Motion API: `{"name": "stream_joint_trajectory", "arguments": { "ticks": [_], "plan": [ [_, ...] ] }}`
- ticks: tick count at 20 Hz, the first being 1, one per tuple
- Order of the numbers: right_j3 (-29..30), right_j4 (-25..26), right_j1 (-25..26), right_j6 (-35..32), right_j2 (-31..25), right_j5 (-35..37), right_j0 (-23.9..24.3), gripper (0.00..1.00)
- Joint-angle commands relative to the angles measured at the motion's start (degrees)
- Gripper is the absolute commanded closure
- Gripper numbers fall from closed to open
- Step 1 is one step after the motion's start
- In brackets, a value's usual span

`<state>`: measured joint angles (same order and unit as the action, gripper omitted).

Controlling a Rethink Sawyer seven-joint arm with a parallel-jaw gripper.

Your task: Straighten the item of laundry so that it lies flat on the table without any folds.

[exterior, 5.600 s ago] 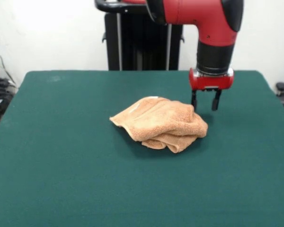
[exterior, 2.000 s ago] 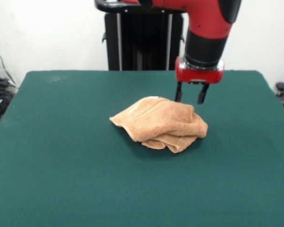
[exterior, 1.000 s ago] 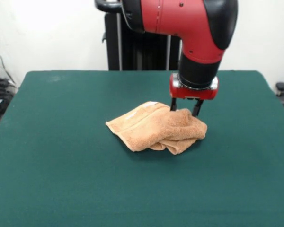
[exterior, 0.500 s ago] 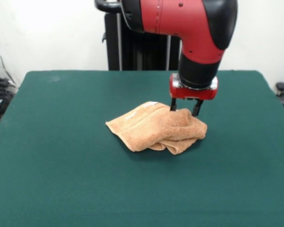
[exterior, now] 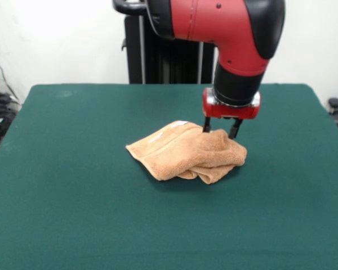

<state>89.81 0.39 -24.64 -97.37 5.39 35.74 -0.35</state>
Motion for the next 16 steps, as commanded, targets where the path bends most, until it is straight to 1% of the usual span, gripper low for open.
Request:
{"name": "stream_joint_trajectory", "arguments": {
  "ticks": [1, 8, 11, 16],
  "plan": [
    [-4.1, 3.3, 6.0, -3.3, -4.9, -3.5, -1.7, 0.00],
    [-4.0, 4.0, 5.8, -3.2, -5.8, -3.7, -1.1, 0.00],
    [-3.5, 3.4, 5.9, -4.0, -6.3, -5.8, -0.6, 0.00],
    [-3.7, 3.3, 5.8, -4.7, -5.7, -5.6, -0.9, 0.00]
  ]
}}
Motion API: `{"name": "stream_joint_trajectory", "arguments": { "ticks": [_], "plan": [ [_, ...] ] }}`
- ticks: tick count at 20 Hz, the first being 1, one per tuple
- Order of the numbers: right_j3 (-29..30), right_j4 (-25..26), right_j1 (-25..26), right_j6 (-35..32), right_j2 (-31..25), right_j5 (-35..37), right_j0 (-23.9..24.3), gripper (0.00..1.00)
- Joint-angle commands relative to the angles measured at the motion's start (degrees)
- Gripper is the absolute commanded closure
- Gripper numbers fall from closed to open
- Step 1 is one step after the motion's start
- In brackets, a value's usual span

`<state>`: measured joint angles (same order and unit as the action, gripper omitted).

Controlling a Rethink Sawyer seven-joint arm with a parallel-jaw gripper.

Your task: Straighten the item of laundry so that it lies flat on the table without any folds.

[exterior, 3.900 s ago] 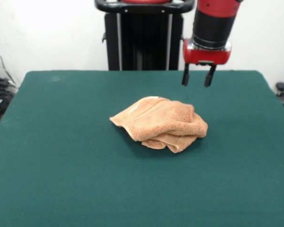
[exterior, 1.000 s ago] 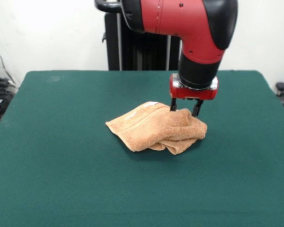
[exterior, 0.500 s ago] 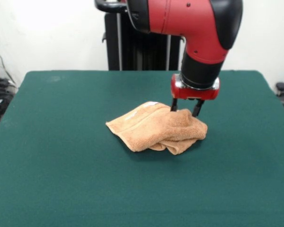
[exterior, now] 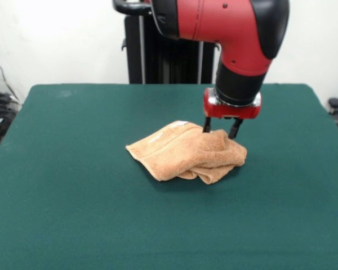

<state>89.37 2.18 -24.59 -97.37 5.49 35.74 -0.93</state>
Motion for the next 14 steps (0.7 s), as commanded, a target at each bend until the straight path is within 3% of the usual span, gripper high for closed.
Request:
{"name": "stream_joint_trajectory", "arguments": {
  "ticks": [1, 12, 13, 14],
  "plan": [
    [-3.5, 1.6, 5.8, -4.8, -5.7, -5.9, -0.3, 0.00],
    [-3.2, 2.5, 5.9, -3.8, -5.6, -6.1, -0.2, 0.00],
    [-3.2, 2.5, 5.8, -3.9, -5.5, -6.0, -0.4, 1.00],
    [-3.1, 2.5, 5.8, -4.0, -5.6, -6.1, -0.5, 1.00]
  ]
}}
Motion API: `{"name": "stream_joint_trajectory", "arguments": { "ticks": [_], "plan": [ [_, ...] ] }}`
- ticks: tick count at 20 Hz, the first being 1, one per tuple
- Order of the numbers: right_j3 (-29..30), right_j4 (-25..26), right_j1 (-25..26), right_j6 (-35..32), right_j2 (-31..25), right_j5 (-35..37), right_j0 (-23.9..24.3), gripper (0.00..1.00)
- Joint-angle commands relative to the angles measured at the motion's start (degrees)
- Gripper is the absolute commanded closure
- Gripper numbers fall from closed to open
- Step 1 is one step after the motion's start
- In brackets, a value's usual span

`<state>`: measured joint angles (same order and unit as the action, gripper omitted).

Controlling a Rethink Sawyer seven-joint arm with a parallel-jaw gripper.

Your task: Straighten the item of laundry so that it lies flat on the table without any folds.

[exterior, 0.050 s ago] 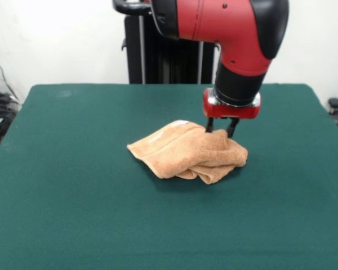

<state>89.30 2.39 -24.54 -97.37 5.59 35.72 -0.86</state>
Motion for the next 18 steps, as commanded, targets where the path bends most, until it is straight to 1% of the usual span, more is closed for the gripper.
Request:
{"name": "stream_joint_trajectory", "arguments": {
  "ticks": [1, 6, 7, 8, 14, 16, 18],
  "plan": [
    [-3.0, 2.3, 5.8, -4.0, -5.7, -6.2, -0.6, 1.00],
    [-2.8, 2.5, 5.5, -4.3, -5.9, -7.0, -0.7, 1.00],
    [-2.1, 2.1, 5.3, -5.2, -6.5, -10.4, -0.3, 1.00],
    [-2.4, 1.8, 5.4, -6.1, -6.2, -10.9, -0.5, 1.00],
    [-2.1, 1.2, 5.9, -5.8, -6.8, -10.1, 0.1, 1.00],
    [-1.4, 1.0, 5.2, -5.7, -7.0, -9.6, 0.3, 1.00],
    [0.7, 0.8, 2.9, -5.9, -7.2, -9.7, 0.3, 1.00]
  ]
}}
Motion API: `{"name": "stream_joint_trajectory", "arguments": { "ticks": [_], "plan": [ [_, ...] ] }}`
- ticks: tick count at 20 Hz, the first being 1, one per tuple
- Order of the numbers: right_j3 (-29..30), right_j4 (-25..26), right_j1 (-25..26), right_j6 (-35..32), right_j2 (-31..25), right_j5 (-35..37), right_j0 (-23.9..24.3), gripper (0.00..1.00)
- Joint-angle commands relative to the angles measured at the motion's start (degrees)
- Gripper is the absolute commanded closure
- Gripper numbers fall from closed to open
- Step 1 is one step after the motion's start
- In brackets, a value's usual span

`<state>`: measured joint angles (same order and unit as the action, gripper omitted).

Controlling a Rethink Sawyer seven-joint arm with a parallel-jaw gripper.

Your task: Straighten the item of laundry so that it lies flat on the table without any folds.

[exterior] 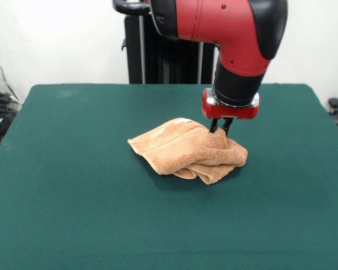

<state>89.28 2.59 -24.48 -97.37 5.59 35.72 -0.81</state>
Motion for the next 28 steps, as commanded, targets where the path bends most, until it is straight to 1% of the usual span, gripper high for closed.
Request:
{"name": "stream_joint_trajectory", "arguments": {
  "ticks": [1, 4, 6, 10, 14, 18, 25, 28],
  "plan": [
    [2.5, 0.3, 1.0, -6.1, -7.4, -9.5, 0.3, 1.00],
    [7.1, -0.3, -5.0, -5.8, -7.7, -7.3, 0.2, 1.00],
    [9.3, -0.7, -8.0, -5.9, -7.3, -5.4, 0.0, 1.00],
    [12.8, -0.9, -10.7, -5.2, -7.5, -4.3, 0.4, 1.00],
    [14.5, -0.9, -12.8, -4.1, -7.6, -2.5, 0.9, 1.00],
    [17.5, -0.9, -15.6, -4.0, -7.3, -2.1, 1.1, 1.00],
    [23.8, -1.3, -22.1, -3.9, -6.0, -0.3, 1.4, 1.00],
    [26.1, -1.3, -26.0, -3.5, -4.9, 1.3, 1.4, 1.00]
  ]
}}
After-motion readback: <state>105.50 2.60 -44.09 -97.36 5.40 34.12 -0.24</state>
